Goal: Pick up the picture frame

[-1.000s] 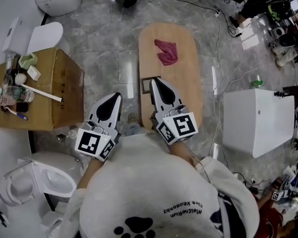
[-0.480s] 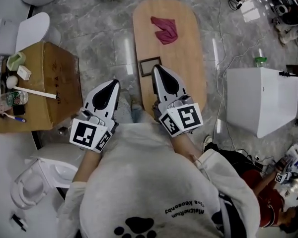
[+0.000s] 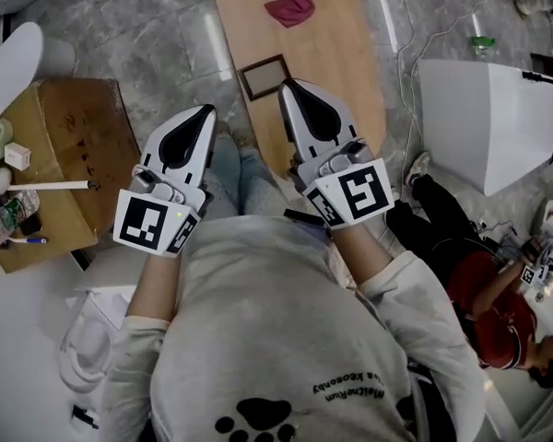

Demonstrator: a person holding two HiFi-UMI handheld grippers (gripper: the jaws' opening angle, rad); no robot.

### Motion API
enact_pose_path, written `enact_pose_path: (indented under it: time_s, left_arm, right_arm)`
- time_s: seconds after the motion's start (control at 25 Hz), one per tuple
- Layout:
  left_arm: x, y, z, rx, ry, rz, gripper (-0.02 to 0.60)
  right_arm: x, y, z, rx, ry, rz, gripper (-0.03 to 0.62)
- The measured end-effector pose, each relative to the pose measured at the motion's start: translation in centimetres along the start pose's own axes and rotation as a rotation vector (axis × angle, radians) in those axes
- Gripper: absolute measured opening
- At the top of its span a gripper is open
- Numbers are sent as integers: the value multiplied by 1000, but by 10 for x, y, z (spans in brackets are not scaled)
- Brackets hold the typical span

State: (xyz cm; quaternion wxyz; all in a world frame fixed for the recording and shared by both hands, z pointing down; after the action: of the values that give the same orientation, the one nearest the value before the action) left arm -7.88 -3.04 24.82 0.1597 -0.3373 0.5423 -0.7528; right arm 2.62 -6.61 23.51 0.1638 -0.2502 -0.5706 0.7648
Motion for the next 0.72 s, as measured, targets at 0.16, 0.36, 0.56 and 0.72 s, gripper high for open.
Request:
enact_pose_path:
  time_s: [0.16,0.36,0.56,0.72]
  left_arm:
    - [10,-14,20,15,-45,3,8]
    - [17,-37,41,41,-82,-3,8]
    - [31,-68,54,64,-93,-3,8]
    - [47,-95,63,79,-76,-24,8]
  right_arm:
    - [-13,-17,7,21,-9,-7,8]
    - [-31,-45,15,64,-20,-4,8]
    - [-43,-80,26,105,-21,4,8]
    - [-53,-108,34,132,-24,29,8]
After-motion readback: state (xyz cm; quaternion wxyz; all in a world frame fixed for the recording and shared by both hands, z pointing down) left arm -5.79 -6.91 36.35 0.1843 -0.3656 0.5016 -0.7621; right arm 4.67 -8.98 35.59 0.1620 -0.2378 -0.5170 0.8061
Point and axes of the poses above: the fingertips, and each gripper's own axes: z forward along the fingers, x to its left, y out of its top, the point moved 1 cm from there along -z, backward along the fingers, and after that the axes turned 5 degrees about -y, right-handed, at the moved point
